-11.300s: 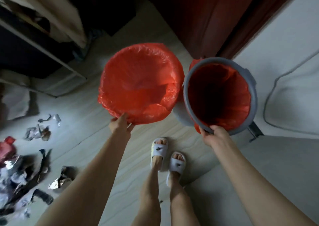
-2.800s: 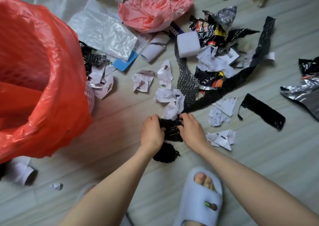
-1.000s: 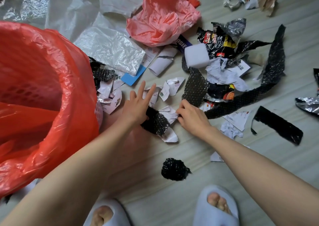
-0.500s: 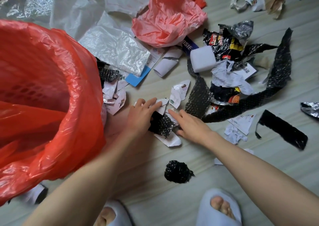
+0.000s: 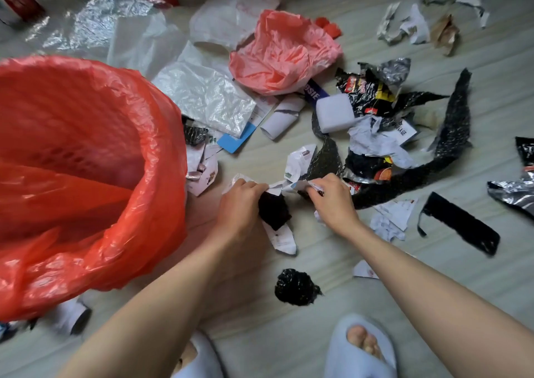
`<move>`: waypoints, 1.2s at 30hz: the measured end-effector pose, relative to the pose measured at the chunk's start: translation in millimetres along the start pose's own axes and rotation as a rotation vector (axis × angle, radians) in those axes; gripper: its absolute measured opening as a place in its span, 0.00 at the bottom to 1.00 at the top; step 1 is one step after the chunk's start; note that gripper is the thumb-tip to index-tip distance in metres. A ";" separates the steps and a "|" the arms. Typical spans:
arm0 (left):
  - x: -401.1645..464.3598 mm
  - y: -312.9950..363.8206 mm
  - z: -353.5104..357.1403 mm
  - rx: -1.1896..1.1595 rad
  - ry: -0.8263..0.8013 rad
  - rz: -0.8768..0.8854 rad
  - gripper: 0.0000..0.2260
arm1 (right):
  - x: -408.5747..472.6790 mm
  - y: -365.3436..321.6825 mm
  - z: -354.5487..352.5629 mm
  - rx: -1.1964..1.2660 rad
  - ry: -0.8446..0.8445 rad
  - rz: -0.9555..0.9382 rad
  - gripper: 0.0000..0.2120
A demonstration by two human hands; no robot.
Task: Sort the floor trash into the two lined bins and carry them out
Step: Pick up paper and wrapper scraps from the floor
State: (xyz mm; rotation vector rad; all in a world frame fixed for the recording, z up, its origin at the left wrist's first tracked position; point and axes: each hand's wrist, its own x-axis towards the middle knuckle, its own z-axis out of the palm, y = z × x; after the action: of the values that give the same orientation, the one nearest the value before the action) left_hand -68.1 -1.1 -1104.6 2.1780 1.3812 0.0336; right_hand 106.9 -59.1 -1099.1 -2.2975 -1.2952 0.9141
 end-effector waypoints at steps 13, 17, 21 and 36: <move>-32.2 74.8 -179.5 0.045 0.457 0.214 0.12 | -51.3 -139.5 -126.5 0.546 0.241 -0.024 0.22; -78.4 47.6 -241.5 -0.053 0.701 0.068 0.09 | -78.8 -205.7 -126.3 0.648 0.205 -0.167 0.19; -121.3 2.7 -284.3 -0.173 0.857 -0.139 0.09 | -101.4 -273.8 -112.0 0.795 0.056 -0.280 0.06; -137.4 -101.8 -251.5 -0.260 0.418 -0.424 0.26 | -67.6 -320.8 -4.3 0.308 -0.146 -0.357 0.07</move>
State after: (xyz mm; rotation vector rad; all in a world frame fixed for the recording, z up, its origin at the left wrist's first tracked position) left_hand -293.9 25.4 -902.6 1.6863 1.9241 0.5041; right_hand -117.0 50.7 -886.2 -1.7257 -1.4472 1.0800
